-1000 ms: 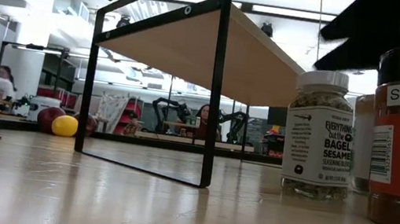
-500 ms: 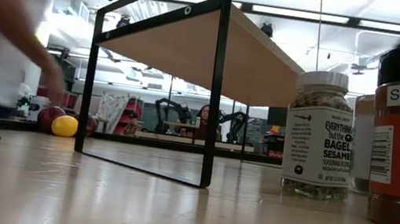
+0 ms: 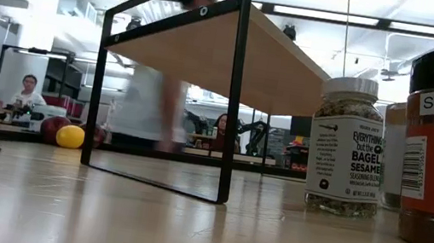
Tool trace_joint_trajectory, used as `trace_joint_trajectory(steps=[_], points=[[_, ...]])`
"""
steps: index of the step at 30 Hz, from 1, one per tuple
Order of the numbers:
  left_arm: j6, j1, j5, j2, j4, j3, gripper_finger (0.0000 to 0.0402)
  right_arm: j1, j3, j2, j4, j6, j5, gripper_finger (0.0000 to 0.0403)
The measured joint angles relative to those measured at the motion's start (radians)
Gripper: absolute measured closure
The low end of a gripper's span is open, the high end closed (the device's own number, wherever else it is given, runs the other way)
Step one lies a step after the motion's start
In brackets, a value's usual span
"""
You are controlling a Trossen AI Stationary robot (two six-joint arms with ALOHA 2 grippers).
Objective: Shelf spices
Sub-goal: Put the green seasoning bottle on the shelf
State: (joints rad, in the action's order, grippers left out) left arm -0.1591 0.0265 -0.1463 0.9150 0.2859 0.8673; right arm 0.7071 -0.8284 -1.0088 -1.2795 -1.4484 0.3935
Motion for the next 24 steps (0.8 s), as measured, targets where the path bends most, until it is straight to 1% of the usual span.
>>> trace_joint_trajectory(steps=[3,5,11,20,24], points=[[-0.007,0.0,0.0,0.0,-0.001,0.0,0.0268,-0.001,0.0,0.001,-0.078,-0.071,-0.001,0.0185],[-0.007,0.0,0.0,0.0,-0.002,0.0,0.0266,-0.009,0.0,0.007,-0.09,-0.091,-0.005,0.0175],[-0.006,0.0,0.0,0.0,-0.002,0.0,0.0268,-0.08,0.0,0.013,-0.117,-0.07,-0.066,0.0139],[0.009,0.0,0.0,0.0,-0.014,0.0,0.0273,-0.253,0.0,0.013,-0.121,0.103,-0.069,0.0073],[0.015,0.0,0.0,0.0,-0.016,0.0,0.0269,-0.336,0.0,0.013,-0.089,0.201,-0.079,0.0056]])
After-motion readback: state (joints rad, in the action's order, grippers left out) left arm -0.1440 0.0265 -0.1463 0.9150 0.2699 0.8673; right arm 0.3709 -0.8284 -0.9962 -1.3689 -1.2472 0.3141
